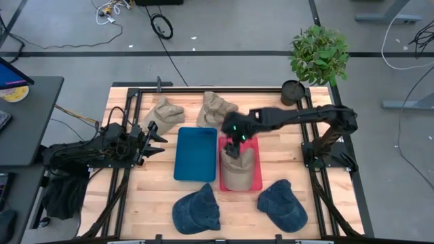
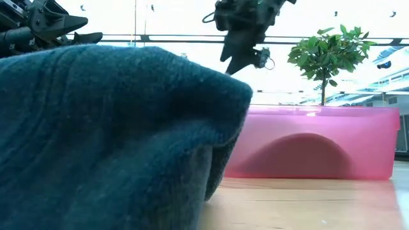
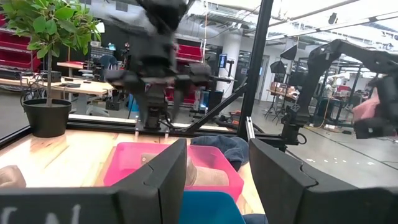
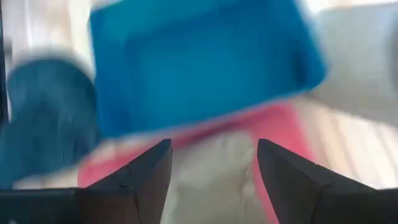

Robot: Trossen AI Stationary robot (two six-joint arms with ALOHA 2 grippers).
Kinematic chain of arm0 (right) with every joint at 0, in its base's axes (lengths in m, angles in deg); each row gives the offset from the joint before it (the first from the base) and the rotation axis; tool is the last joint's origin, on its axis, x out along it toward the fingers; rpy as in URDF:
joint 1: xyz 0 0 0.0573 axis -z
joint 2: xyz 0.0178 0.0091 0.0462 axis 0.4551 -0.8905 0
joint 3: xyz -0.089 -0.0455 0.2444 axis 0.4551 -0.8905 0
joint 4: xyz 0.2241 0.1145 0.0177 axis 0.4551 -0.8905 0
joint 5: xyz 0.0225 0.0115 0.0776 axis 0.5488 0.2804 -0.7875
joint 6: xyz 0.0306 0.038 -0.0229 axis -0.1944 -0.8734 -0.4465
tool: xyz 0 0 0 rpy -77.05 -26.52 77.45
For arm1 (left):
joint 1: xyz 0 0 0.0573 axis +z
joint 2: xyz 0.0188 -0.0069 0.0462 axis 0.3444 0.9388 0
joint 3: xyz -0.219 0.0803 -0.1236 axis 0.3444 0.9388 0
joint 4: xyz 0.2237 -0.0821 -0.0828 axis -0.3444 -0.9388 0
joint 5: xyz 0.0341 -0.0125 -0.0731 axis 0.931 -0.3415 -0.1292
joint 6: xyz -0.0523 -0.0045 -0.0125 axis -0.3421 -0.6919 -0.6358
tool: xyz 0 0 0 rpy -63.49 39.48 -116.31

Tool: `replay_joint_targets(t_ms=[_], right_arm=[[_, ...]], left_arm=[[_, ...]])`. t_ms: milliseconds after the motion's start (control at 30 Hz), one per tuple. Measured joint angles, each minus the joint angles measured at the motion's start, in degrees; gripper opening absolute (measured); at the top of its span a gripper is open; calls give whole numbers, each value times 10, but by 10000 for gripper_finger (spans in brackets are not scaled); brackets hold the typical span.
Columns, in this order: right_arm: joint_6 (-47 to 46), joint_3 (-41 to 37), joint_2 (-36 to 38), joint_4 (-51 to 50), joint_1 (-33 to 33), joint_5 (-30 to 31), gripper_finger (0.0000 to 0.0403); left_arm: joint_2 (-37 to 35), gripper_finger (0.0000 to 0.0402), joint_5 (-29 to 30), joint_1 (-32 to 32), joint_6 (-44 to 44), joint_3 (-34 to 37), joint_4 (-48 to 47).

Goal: Pick & Place hat
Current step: Put the brown cap into the red bin

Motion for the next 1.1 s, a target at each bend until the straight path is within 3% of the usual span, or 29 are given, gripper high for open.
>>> replay_joint_targets(t_ms=[100,467,800,1100], right_arm=[[-25,5,-2,16,48,-2,239],[20,6,-2,64,171,-4,238],[83,6,-54,98,223,-55,238],[146,6,-109,138,241,-34,238]], left_arm=[[0,177,0,0,0,0,0],[0,177,0,0,0,0,0],[0,177,0,0,0,0,0],[0,177,0,0,0,0,0]])
